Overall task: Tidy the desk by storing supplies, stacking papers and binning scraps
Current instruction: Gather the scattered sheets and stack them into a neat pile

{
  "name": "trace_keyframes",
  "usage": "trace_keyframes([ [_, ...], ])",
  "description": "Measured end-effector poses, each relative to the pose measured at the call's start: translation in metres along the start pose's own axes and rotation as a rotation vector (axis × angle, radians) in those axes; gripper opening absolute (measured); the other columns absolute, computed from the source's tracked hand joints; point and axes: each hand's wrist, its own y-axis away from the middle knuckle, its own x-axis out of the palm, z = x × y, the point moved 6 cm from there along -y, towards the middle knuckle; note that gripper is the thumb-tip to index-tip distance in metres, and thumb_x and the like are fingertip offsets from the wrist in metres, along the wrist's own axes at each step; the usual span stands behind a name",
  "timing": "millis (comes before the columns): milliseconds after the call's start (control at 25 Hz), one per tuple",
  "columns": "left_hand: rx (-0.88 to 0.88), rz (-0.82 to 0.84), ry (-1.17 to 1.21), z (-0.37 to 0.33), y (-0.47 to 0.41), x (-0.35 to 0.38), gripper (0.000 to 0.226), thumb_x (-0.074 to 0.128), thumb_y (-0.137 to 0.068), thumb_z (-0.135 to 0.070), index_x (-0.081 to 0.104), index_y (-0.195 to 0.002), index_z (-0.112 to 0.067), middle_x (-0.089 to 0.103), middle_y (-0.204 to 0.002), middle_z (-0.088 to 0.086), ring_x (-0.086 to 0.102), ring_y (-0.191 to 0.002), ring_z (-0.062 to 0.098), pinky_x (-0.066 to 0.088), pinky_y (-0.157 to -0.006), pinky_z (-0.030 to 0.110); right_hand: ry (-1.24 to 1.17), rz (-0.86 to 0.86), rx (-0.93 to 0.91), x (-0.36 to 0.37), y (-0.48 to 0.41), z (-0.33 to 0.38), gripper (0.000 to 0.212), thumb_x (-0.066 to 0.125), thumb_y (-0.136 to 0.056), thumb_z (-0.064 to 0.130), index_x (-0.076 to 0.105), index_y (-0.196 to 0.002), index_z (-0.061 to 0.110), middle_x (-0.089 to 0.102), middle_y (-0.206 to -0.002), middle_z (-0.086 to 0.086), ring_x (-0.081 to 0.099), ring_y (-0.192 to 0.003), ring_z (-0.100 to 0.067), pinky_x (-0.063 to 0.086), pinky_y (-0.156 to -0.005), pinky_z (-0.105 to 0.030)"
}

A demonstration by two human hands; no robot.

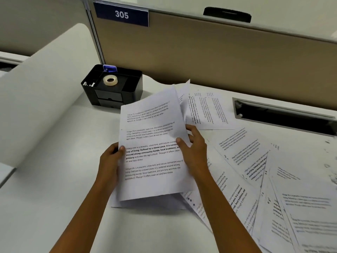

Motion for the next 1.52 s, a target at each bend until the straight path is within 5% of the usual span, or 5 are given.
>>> trace_keyframes([
  [360,-0.027,0.372,0.095,-0.026,0.040,0.044,0.039,0.041,-0.085,-0.046,0.052,-0.118,-0.027,0.068,-0.111,-0.002,0.066,-0.101,0.023,0.059,-0.074,0.040,0.108,0.087,-0.311,-0.064,0.041,0.048,0.029,0.062,-0.088,0.021,0.053,-0.115,0.023,0.062,-0.116,0.005,0.063,-0.100,-0.017,0.054,-0.089,-0.039],
  [680,-0.024,0.474,0.203,-0.027,0.089,0.075,0.057,0.061,-0.077,-0.034,0.043,-0.129,-0.022,0.061,-0.121,0.006,0.059,-0.111,0.027,0.057,-0.080,0.045,0.175,-0.034,-0.443,-0.118,0.089,0.068,0.017,0.060,-0.088,0.020,0.052,-0.103,0.024,0.062,-0.096,0.011,0.065,-0.083,-0.012,0.057,-0.068,-0.018],
  [920,-0.068,0.588,0.205,-0.015,0.109,0.085,0.108,0.088,-0.036,-0.054,0.040,-0.130,-0.031,0.059,-0.125,0.007,0.062,-0.110,0.029,0.051,-0.089,0.050,0.199,0.010,-0.491,-0.135,0.124,0.083,0.029,0.056,-0.091,0.014,0.051,-0.104,0.040,0.063,-0.097,0.013,0.065,-0.085,-0.017,0.058,-0.072,-0.028],
  [1200,0.017,0.629,0.157,-0.013,0.132,0.085,0.093,0.084,-0.046,-0.055,0.045,-0.126,-0.029,0.064,-0.119,0.003,0.065,-0.105,0.025,0.056,-0.082,0.043,0.226,0.041,-0.530,-0.151,0.149,0.088,0.021,0.058,-0.089,0.014,0.058,-0.109,0.023,0.065,-0.097,0.008,0.067,-0.083,-0.017,0.058,-0.066,-0.022],
  [1520,0.564,0.349,-0.166,-0.068,0.165,0.072,0.032,0.059,-0.073,-0.040,0.053,-0.104,-0.031,0.066,-0.105,-0.007,0.067,-0.091,0.016,0.059,-0.073,0.038,0.112,-0.305,-0.482,-0.156,0.160,0.051,0.032,0.058,-0.082,0.031,0.055,-0.108,0.013,0.064,-0.102,0.000,0.065,-0.084,-0.015,0.056,-0.069,-0.016],
])
